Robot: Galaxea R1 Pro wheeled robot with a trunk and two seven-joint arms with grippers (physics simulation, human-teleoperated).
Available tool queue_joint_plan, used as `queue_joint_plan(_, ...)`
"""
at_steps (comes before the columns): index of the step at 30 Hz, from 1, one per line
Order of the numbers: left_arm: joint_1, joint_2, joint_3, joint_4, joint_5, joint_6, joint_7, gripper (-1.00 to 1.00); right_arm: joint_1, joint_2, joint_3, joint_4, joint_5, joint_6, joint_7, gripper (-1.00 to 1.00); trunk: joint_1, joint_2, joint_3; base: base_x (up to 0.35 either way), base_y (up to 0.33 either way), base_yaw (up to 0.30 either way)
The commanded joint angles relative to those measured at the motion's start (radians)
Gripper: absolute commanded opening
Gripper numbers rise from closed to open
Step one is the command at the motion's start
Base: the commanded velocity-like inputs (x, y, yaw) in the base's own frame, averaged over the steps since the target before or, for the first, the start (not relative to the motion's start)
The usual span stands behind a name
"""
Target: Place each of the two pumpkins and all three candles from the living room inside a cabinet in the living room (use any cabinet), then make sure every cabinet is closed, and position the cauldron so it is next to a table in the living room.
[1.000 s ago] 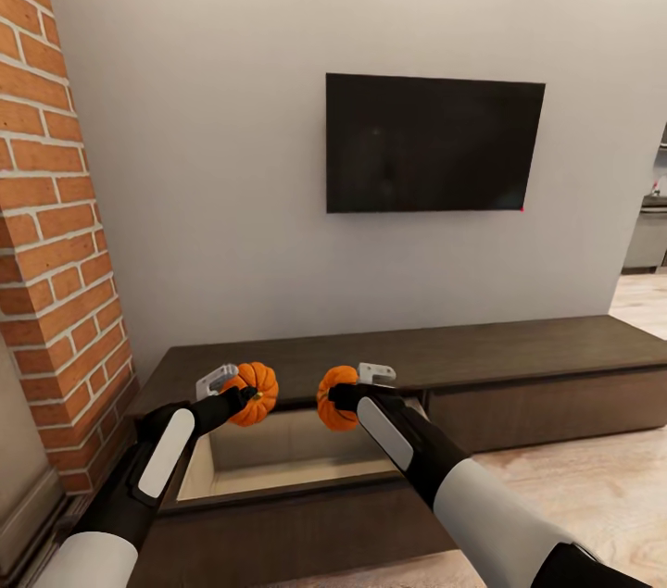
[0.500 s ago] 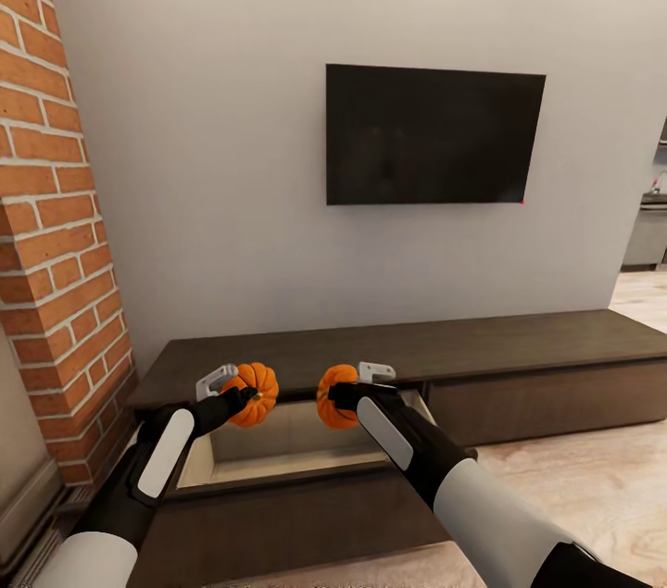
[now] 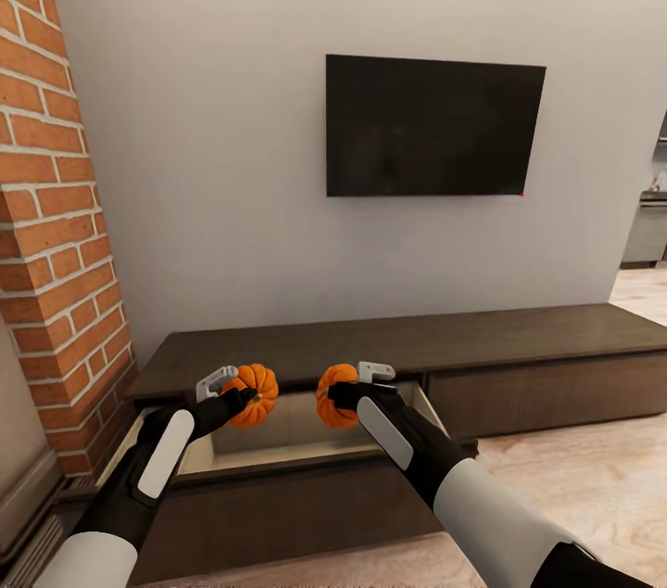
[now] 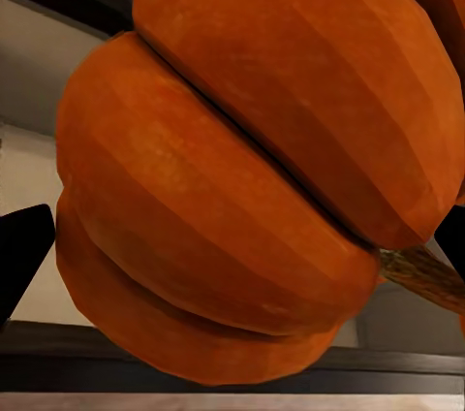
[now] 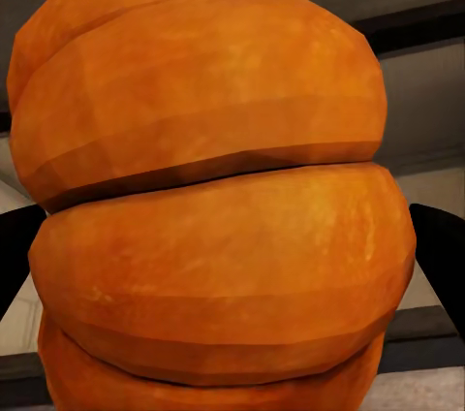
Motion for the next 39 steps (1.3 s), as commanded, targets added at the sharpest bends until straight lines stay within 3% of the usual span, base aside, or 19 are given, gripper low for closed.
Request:
queue_joint_plan(1, -0.001, 0.000, 0.000, -0.002, 0.011, 0.004, 0.009, -1.00, -0.001, 0.000, 0.003, -0.002, -0.006, 0.001, -0.010, -1.00, 0.004, -0.008, -0.004, 0.000, 0.000, 0.000)
queue_joint_plan(7, -0.001, 0.000, 0.000, -0.001, 0.011, 0.004, 0.009, -1.00, -0.002, -0.001, 0.003, -0.002, -0.006, 0.000, -0.010, -1.00, 0.027, -0.050, -0.023, 0.000, 0.000, 0.000)
queue_joint_plan(15, -0.001, -0.001, -0.001, -0.013, 0.010, 0.001, 0.009, -1.00, -0.002, 0.000, 0.003, -0.003, -0.005, -0.001, -0.010, -1.00, 0.027, -0.050, -0.023, 0.020, 0.000, 0.000)
queue_joint_plan(22, -0.001, -0.001, -0.002, -0.011, 0.012, 0.002, 0.010, -1.00, -0.002, -0.001, 0.007, -0.005, -0.002, -0.009, -0.010, -1.00, 0.027, -0.050, -0.023, 0.289, 0.000, 0.000)
queue_joint_plan(28, -0.001, -0.001, 0.000, -0.012, 0.011, 0.002, 0.011, -1.00, -0.002, -0.001, 0.034, 0.000, 0.066, -0.072, -0.010, -1.00, 0.027, -0.050, -0.023, 0.100, 0.000, 0.000)
queue_joint_plan(39, -0.001, -0.002, 0.002, -0.001, 0.012, 0.002, 0.012, -1.00, -0.002, -0.002, 0.045, 0.001, 0.075, -0.087, 0.007, -1.00, 0.027, -0.050, -0.023, 0.002, 0.000, 0.000)
